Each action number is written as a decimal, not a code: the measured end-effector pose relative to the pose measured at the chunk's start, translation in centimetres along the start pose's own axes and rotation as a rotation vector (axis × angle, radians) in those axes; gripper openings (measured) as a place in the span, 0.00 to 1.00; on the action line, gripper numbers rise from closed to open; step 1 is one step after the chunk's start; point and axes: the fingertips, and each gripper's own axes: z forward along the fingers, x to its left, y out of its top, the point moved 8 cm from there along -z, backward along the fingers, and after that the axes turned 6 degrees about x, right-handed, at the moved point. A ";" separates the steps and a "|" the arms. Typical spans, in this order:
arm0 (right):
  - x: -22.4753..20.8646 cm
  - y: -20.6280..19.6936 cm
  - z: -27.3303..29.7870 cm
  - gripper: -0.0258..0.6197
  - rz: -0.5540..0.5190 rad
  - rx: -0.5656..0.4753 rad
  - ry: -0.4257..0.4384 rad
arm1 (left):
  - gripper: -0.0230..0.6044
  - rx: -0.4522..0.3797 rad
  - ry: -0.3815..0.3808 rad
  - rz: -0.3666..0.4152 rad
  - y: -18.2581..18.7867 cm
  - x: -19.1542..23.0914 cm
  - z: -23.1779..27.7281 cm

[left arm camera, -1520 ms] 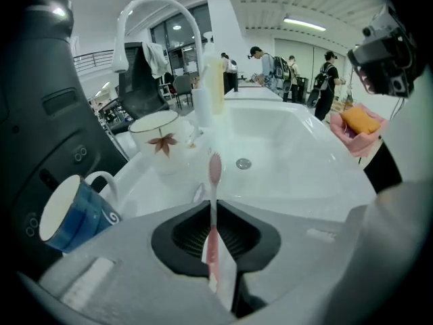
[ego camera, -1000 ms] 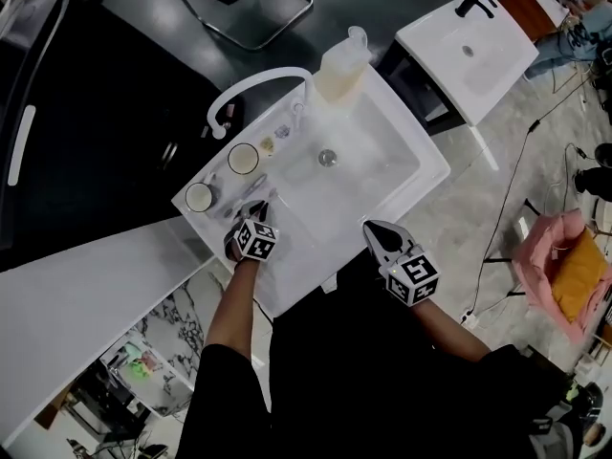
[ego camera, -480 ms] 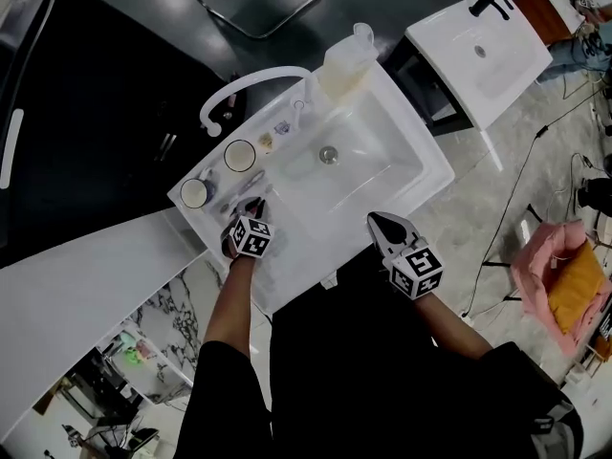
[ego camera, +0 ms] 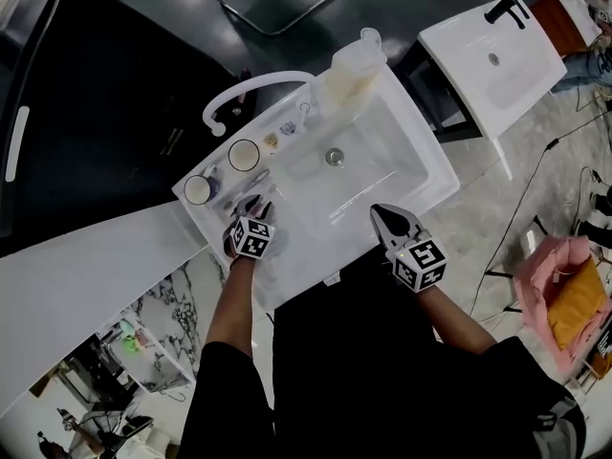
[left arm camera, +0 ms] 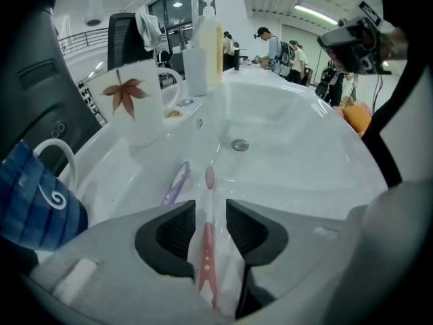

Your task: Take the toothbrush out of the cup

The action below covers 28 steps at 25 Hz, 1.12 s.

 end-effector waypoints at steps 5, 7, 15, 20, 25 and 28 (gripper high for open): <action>-0.9 0.4 0.2 0.04 -0.015 0.013 0.017 | 0.25 -0.014 0.021 -0.036 0.2 -0.5 -0.9; -1.3 0.6 0.3 0.04 -0.020 0.018 0.028 | 0.25 -0.031 0.035 -0.062 0.4 -0.7 -1.6; -2.6 1.9 1.8 0.04 -0.046 0.024 0.078 | 0.25 -0.264 0.183 -0.282 1.4 0.6 -8.3; -3.9 2.8 3.8 0.04 -0.060 0.010 0.061 | 0.24 -0.403 0.236 -0.465 0.9 0.1 -12.8; -3.7 4.0 3.5 0.04 -0.100 -0.003 0.041 | 0.17 -0.559 0.236 -0.529 2.5 -3.0 -17.3; -2.9 4.4 3.6 0.04 -0.130 0.008 0.034 | 0.11 -0.683 0.213 -0.578 3.7 -4.4 -19.9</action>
